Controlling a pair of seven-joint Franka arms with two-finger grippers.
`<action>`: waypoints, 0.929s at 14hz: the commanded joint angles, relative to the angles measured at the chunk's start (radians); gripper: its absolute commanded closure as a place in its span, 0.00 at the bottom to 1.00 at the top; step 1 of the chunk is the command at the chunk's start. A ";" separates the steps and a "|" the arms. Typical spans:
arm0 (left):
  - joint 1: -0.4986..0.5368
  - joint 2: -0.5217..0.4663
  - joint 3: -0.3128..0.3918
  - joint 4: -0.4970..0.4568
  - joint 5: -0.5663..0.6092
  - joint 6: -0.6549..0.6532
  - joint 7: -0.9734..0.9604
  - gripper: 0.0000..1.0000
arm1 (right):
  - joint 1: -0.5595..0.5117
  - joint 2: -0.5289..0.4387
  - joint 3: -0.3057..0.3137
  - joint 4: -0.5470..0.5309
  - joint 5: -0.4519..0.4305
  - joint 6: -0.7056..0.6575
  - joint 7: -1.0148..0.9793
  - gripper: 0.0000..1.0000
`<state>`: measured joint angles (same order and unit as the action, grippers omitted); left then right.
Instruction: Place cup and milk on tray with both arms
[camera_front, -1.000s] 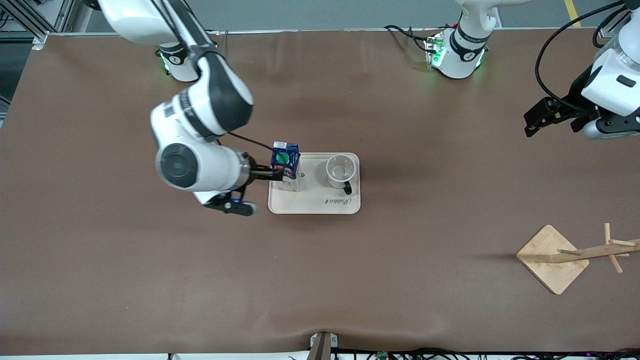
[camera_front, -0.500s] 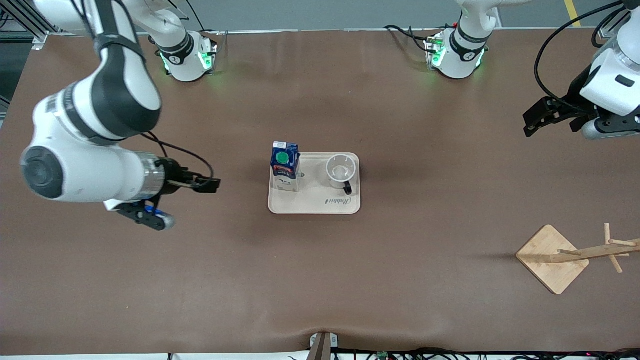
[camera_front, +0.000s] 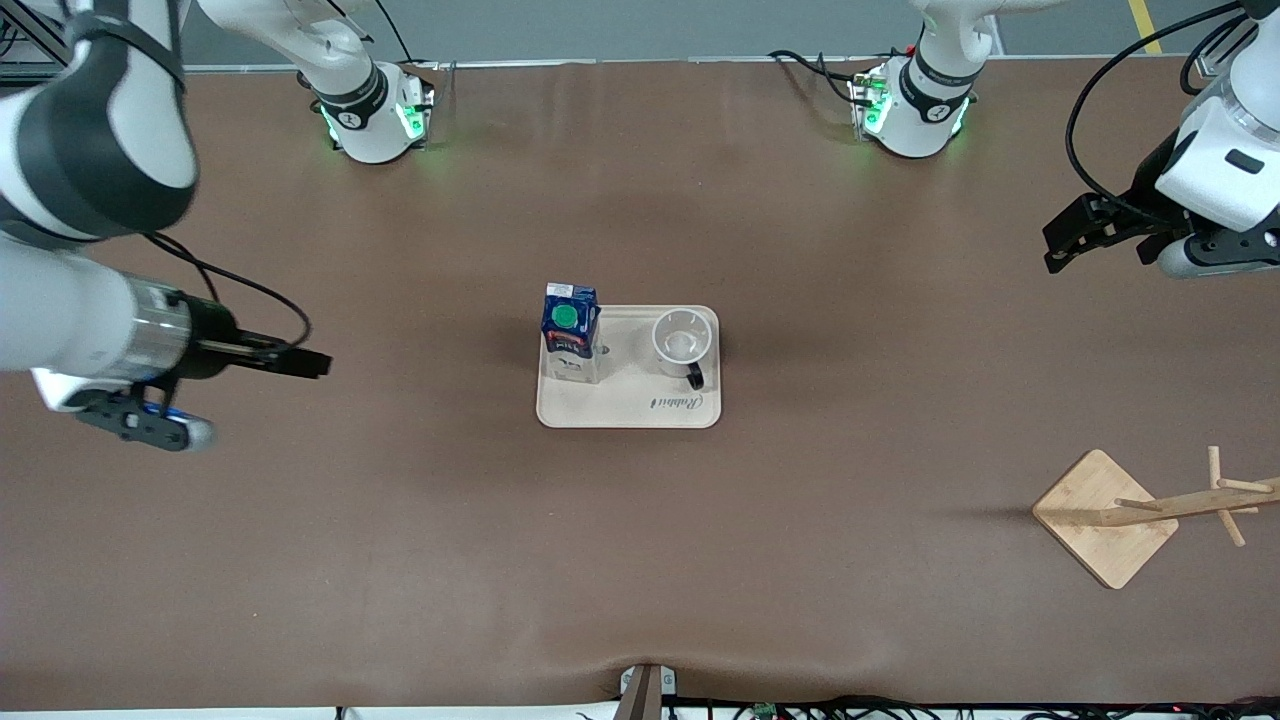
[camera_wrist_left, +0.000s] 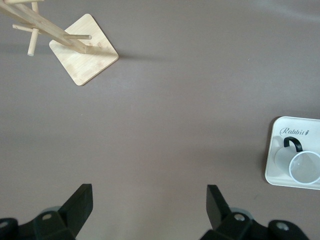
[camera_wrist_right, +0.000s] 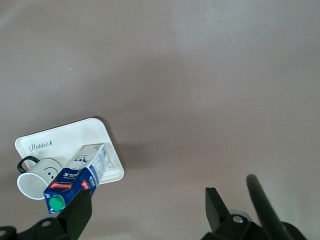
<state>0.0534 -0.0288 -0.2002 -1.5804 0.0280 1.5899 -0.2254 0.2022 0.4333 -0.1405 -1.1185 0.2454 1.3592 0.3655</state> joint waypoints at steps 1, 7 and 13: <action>0.006 -0.025 -0.001 -0.016 -0.013 -0.010 0.018 0.00 | -0.091 -0.054 0.019 -0.058 -0.021 0.004 -0.147 0.00; 0.008 -0.051 0.001 -0.039 -0.011 -0.010 0.046 0.00 | -0.128 -0.209 0.019 -0.193 -0.118 0.037 -0.212 0.00; 0.009 -0.051 0.012 -0.024 -0.013 -0.036 0.063 0.00 | -0.132 -0.465 0.021 -0.530 -0.161 0.232 -0.388 0.00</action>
<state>0.0580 -0.0540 -0.1918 -1.5924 0.0280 1.5673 -0.1826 0.0790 0.0807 -0.1376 -1.5018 0.1304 1.5375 0.0086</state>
